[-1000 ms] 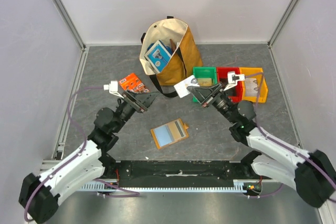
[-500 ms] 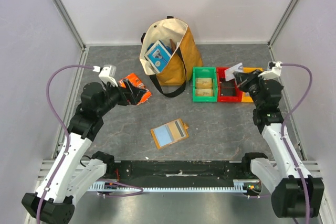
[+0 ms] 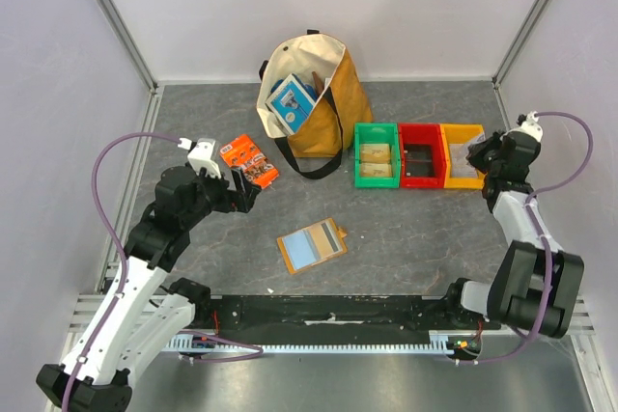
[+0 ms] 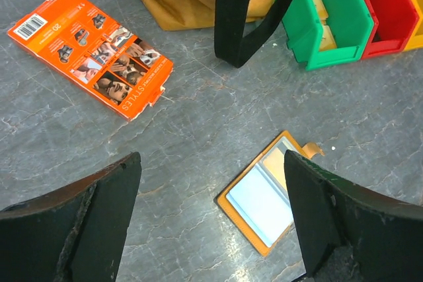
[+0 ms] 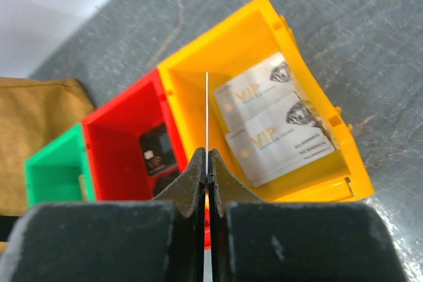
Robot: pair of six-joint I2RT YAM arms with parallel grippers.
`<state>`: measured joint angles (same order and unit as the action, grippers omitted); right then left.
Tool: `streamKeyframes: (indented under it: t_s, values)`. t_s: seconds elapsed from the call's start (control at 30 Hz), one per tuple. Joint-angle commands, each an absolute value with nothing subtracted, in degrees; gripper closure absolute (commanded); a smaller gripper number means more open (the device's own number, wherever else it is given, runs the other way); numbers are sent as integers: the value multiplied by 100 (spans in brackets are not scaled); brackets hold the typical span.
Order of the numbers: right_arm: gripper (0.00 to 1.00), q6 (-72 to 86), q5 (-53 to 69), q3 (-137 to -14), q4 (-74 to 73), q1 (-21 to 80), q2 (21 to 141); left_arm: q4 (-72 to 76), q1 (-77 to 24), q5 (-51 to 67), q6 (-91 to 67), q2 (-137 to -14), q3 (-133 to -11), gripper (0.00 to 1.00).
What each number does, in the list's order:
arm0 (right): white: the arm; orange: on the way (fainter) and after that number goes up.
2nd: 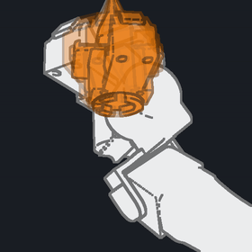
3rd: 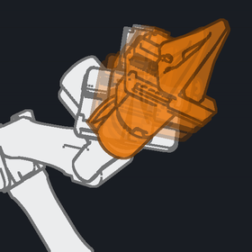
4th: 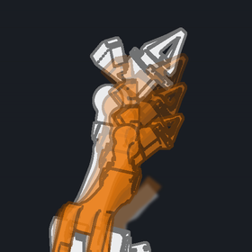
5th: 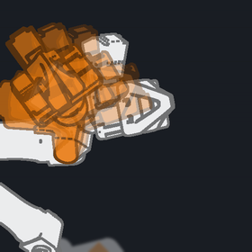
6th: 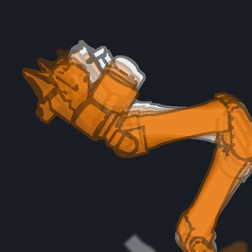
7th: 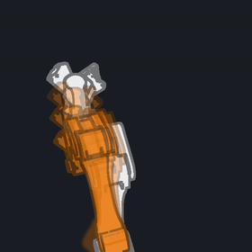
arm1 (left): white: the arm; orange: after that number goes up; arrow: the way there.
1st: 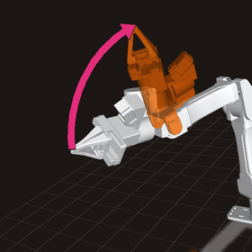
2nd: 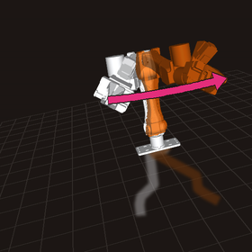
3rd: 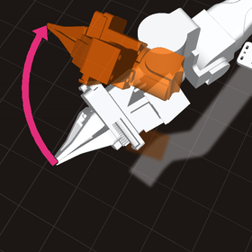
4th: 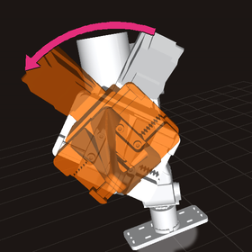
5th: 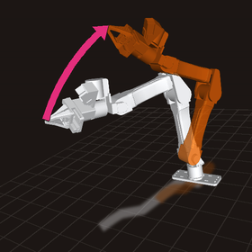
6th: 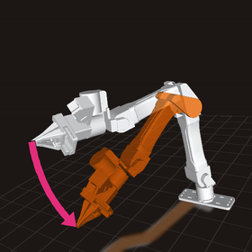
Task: Take the credit cards out of the card holder
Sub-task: Place the credit card in the storage box.
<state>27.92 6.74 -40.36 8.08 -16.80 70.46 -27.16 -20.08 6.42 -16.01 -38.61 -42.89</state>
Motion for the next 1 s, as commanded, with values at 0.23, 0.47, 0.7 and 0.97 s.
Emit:
streamKeyframes:
  t_s: [0.23,0.47,0.7,0.97]
  values:
    - [100,2293,1730,-4175,1502,-1811,8472,-2698,-2083,396,-1292,-3788,-4272,6]
    - [95,2742,1759,-3876,1785,-1811,8623,-2663,-2074,422,-1310,-3823,-4254,7]
    - [56,2716,924,-3692,1117,-1819,8104,-2646,-2074,475,-1310,-3858,-4236,7]
    - [23,2452,299,-3744,168,-1802,6831,-2602,-2065,597,-1336,-3946,-4219,7]
